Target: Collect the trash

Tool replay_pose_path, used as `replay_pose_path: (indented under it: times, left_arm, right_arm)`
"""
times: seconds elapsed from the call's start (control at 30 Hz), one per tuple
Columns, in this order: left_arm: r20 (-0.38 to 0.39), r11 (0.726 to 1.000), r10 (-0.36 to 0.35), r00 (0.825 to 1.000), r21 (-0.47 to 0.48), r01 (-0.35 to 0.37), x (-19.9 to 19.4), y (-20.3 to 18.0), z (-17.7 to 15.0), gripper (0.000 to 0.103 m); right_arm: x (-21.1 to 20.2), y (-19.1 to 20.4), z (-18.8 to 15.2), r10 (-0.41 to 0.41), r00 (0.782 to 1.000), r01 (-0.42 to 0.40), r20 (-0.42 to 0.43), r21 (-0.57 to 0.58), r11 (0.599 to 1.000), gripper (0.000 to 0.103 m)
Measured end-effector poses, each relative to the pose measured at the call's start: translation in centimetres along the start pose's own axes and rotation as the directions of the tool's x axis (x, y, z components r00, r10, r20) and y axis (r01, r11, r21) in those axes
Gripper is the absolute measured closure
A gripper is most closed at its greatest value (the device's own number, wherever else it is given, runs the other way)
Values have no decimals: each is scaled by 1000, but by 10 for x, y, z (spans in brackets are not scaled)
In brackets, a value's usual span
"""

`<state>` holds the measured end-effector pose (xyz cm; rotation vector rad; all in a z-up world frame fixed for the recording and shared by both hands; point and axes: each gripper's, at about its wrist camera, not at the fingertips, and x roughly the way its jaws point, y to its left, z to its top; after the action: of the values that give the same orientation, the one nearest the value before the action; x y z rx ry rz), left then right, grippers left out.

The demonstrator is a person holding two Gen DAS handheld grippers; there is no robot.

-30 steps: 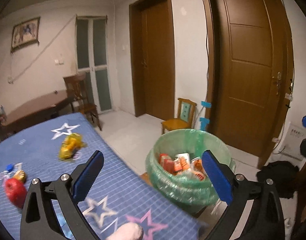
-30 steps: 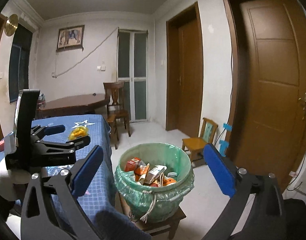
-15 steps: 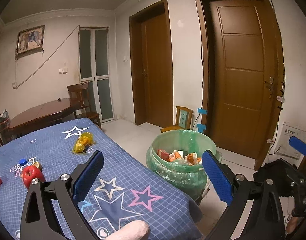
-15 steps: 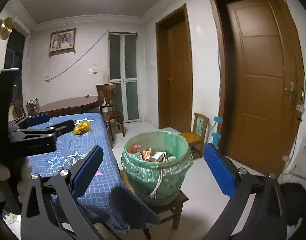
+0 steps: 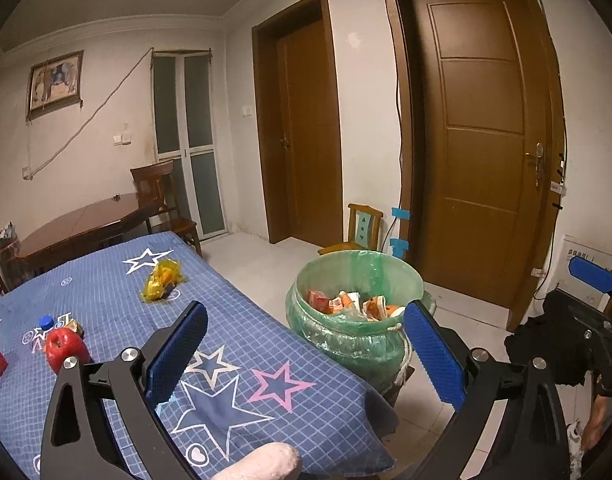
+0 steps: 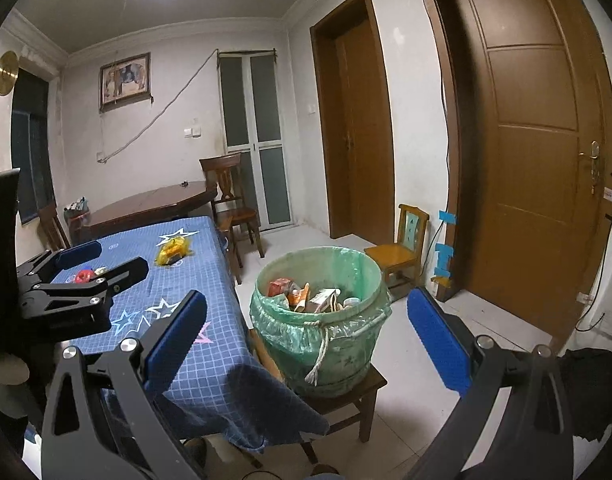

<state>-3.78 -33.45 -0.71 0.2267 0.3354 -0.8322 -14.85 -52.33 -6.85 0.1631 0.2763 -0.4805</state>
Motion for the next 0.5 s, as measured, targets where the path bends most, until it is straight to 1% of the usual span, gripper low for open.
replay_pose_path:
  times: [0.27,0.5]
  left_arm:
    - [1,1000,15,1000,5,-15,7,-1,3,5]
    - [1,1000,19,1000,22,-19,7,-2,-2,5]
  right_arm:
    - [-5,5,1,2,1000,-2,13,-15,1000,6]
    - [-4,-1,2,-10,1000,10,23,-1,1000,6]
